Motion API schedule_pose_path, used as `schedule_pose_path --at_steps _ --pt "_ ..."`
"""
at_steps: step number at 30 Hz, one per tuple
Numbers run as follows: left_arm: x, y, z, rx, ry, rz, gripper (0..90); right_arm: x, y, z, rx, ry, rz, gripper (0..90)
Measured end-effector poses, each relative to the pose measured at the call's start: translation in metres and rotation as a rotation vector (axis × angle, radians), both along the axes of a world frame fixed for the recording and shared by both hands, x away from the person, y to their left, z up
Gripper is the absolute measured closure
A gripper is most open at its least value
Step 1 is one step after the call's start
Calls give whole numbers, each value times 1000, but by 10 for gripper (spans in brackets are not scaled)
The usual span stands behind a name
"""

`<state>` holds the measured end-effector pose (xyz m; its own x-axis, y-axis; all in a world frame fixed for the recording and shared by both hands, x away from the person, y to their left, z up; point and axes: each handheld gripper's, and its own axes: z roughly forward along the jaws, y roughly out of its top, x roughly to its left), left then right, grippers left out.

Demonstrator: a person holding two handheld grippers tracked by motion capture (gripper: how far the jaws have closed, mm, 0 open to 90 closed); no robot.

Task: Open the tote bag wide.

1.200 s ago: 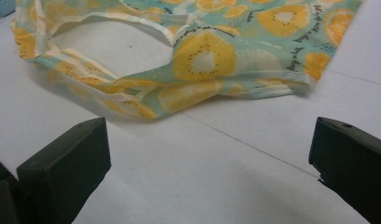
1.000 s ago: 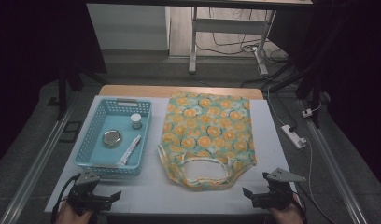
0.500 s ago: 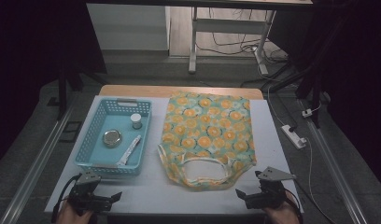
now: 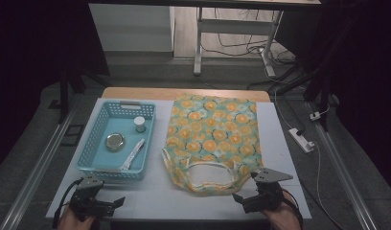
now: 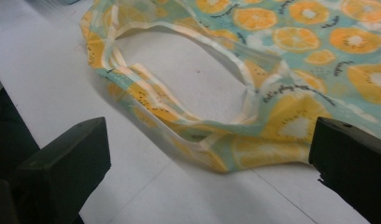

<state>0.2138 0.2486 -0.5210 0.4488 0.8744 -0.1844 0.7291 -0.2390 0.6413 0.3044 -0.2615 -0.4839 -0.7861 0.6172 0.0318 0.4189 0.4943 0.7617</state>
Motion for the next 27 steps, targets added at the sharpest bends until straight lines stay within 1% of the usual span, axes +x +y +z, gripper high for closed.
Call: schedule_pose_path --at_steps 2,6,10,16,18,21,27 --pt "0 0 0 0 0 0 0 2 5 -1 -6 12 14 0" --pt "0 0 0 -4 2 -1 0 5 14 -4 -31 19 45 0" --pt "0 1 0 -5 4 -2 0 6 23 -5 -43 31 68 0" --pt "1 1 0 -8 6 -3 0 7 37 -6 -73 42 80 0" --pt "1 1 0 -8 6 -3 0 8 42 -6 -75 43 87 0" --pt "1 1 0 -10 6 -4 0 10 49 -7 -70 57 98 0" --pt "1 1 0 -12 6 -6 0 13 63 -10 -89 73 133 0"
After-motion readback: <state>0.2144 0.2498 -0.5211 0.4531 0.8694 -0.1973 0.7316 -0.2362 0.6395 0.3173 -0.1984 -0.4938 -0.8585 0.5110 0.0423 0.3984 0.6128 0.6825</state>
